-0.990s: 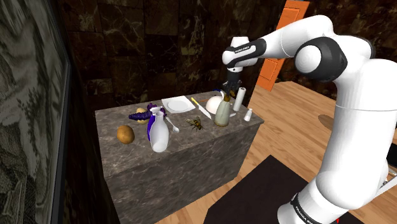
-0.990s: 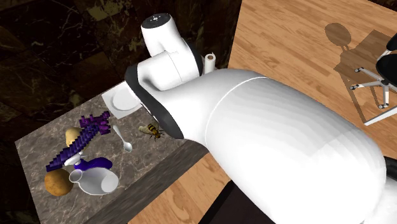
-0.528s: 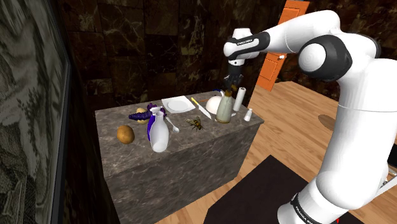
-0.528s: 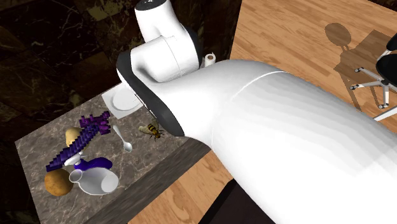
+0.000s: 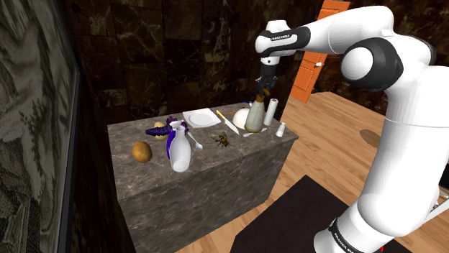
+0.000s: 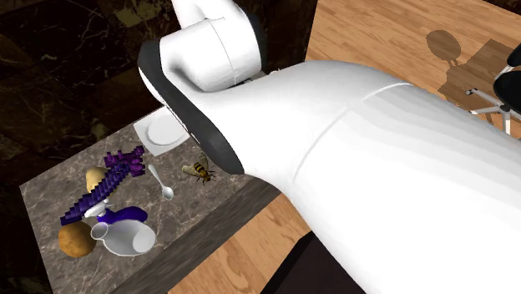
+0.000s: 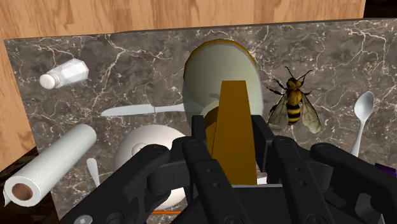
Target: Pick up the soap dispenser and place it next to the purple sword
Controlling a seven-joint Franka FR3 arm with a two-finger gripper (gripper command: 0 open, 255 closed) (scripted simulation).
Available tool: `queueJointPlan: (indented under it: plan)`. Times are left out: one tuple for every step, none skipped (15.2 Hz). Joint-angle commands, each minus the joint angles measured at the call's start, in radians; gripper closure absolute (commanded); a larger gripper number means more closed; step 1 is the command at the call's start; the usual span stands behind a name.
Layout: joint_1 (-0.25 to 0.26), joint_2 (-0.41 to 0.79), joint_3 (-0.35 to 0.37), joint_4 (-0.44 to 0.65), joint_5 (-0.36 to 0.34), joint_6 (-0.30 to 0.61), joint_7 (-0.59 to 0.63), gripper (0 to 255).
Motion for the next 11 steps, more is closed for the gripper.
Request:
queueJointPlan:
  plan:
    - [-0.001,-0.004,-0.001,0.022,0.0,-0.025,-0.002,255]
    - [-0.001,-0.005,-0.001,0.033,0.0,-0.038,-0.003,255]
    - [-0.001,-0.006,-0.001,0.046,-0.001,-0.051,-0.004,255]
    - [-0.001,-0.006,-0.001,0.058,-0.001,-0.064,-0.004,255]
    - [-0.002,-0.007,-0.001,0.071,-0.001,-0.077,-0.005,255]
    - [-0.002,-0.007,-0.002,0.084,0.0,-0.09,-0.006,255]
    - [-0.003,-0.007,-0.002,0.098,0.0,-0.104,-0.007,255]
    - [-0.003,-0.006,-0.002,0.112,0.0,-0.117,-0.008,255]
    - [-0.004,-0.006,-0.002,0.126,0.0,-0.131,-0.009,255]
    - [-0.004,-0.005,-0.002,0.141,0.0,-0.145,-0.01,255]
    - [-0.005,-0.003,-0.003,0.156,0.001,-0.159,-0.011,255]
